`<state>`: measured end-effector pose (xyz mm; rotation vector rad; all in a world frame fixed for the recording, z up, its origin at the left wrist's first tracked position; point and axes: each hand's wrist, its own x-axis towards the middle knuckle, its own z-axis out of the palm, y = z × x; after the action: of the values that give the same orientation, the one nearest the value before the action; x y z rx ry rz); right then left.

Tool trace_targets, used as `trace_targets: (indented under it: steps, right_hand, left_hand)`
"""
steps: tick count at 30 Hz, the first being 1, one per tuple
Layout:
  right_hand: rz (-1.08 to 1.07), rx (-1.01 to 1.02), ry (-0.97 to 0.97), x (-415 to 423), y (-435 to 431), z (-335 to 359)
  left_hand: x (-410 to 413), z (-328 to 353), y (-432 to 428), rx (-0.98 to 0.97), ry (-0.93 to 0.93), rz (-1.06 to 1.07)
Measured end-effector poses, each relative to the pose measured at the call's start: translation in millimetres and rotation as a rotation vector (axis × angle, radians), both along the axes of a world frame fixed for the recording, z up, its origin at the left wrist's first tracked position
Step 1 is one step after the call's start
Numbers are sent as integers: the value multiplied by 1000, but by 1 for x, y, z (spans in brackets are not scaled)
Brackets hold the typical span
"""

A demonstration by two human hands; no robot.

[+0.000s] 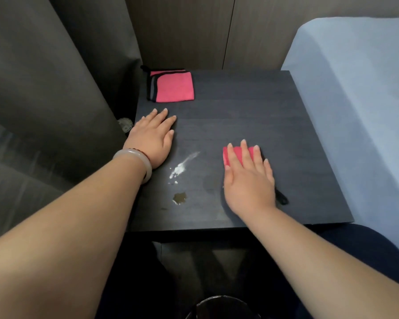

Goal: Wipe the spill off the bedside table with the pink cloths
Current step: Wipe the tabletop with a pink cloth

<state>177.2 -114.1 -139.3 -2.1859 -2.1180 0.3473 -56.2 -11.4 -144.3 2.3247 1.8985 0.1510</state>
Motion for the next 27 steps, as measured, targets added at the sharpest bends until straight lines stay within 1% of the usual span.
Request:
trace_targets:
  steps: [3, 5, 7, 10, 12, 14, 17, 19, 21, 23, 25, 27]
  right_hand:
    - [188, 48, 16, -30, -47, 4]
    - [236, 20, 28, -31, -57, 6]
    - [186, 11, 15, -25, -31, 1]
    - [43, -9, 5, -20, 36, -1]
    - [12, -40, -5, -22, 50, 0]
    - [38, -32, 9, -23, 26, 2]
    - [120, 13, 22, -20, -41, 6]
    - [136, -10, 11, -17, -52, 7]
    - [107, -12, 1, -20, -24, 4]
    - [63, -2, 22, -28, 27, 0]
    - [20, -46, 11, -36, 76, 1]
    - [-3, -78, -13, -39, 90, 3]
  left_hand:
    - [1, 0, -1, 4, 10, 3]
    - [3, 0, -1, 3, 15, 6]
    - [4, 1, -2, 2, 17, 10]
    - [4, 1, -2, -11, 25, 8]
    - [4, 2, -2, -13, 27, 5]
    - [4, 3, -2, -6, 21, 8]
    - [4, 2, -2, 8, 24, 11]
    - [5, 2, -2, 12, 27, 8]
    - [5, 2, -1, 8, 34, 7]
    - [6, 2, -2, 5, 34, 13]
    - [7, 2, -4, 9, 31, 19]
    - [7, 4, -3, 0, 40, 23]
